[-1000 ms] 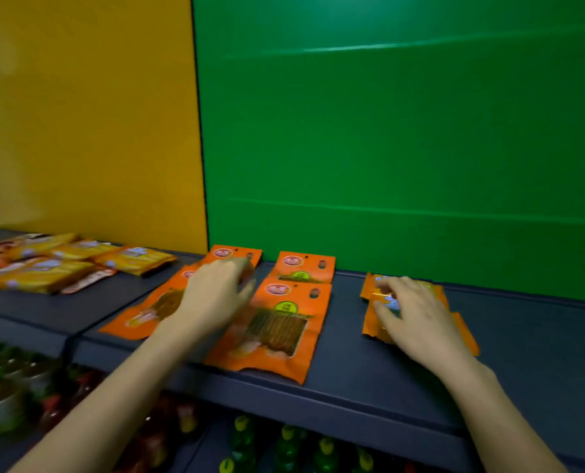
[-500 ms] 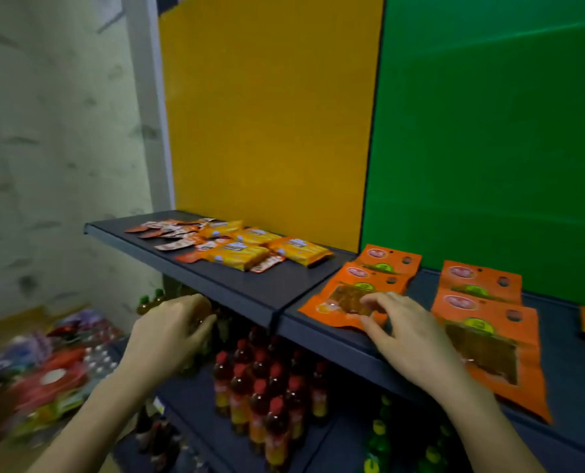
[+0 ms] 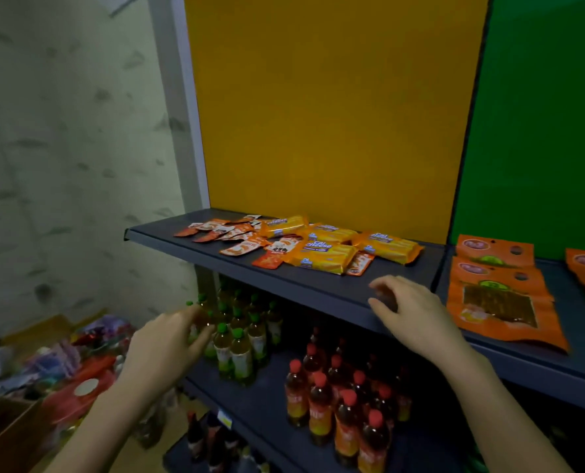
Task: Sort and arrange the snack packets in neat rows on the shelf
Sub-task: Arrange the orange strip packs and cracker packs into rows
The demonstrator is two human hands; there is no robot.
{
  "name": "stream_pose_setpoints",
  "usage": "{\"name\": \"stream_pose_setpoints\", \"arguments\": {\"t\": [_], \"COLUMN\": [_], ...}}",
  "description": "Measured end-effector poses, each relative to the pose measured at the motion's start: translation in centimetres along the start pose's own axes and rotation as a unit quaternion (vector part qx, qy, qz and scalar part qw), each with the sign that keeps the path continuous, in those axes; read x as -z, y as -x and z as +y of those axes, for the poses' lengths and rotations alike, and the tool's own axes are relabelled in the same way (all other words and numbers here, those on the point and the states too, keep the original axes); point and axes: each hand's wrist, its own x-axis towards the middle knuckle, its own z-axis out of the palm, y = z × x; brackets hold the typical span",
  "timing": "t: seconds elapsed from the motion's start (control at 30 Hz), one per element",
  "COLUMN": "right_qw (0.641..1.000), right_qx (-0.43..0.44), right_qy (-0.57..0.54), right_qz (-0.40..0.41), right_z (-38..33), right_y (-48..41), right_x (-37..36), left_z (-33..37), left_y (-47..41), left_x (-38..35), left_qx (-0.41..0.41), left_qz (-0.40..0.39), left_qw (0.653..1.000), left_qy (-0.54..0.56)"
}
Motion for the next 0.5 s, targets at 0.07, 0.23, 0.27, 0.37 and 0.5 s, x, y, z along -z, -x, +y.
{"name": "stream_pose_setpoints", "arguments": {"t": [0.07,0.23,0.27,0.37,0.5], "right_qw": [1.000,0.997,0.995,0.991,0.980], "right_qx": [-0.018,-0.075,-0.090,-0.130,-0.188], "right_qy": [0.008,0.033,0.039,0.040,0.059], "right_qz": [0.002,-0.010,-0.012,-0.001,-0.007], "right_z": [-0.7,-2.4,-2.7,-2.9,-2.7], "right_y": [-1.4,-5.2,-6.1,-8.9,-12.6], "right_x": [-0.7,-3.3,-3.9,-5.6,-7.6], "left_z": [-1.2,-3.8,-4.2,-5.5,-7.0], "left_y": [-1.4,-5.2,-6.1,-9.2,-14.1], "left_x": [-0.2,-2.1,-2.6,-4.2,-6.2], "left_qx": [-0.005,-0.012,-0.013,-0.023,-0.039], "left_qz": [-0.001,-0.002,-0.003,-0.006,-0.009], "left_qw": [1.000,0.999,0.999,0.998,0.996], "left_qy": [0.008,0.034,0.037,0.058,0.085]}}
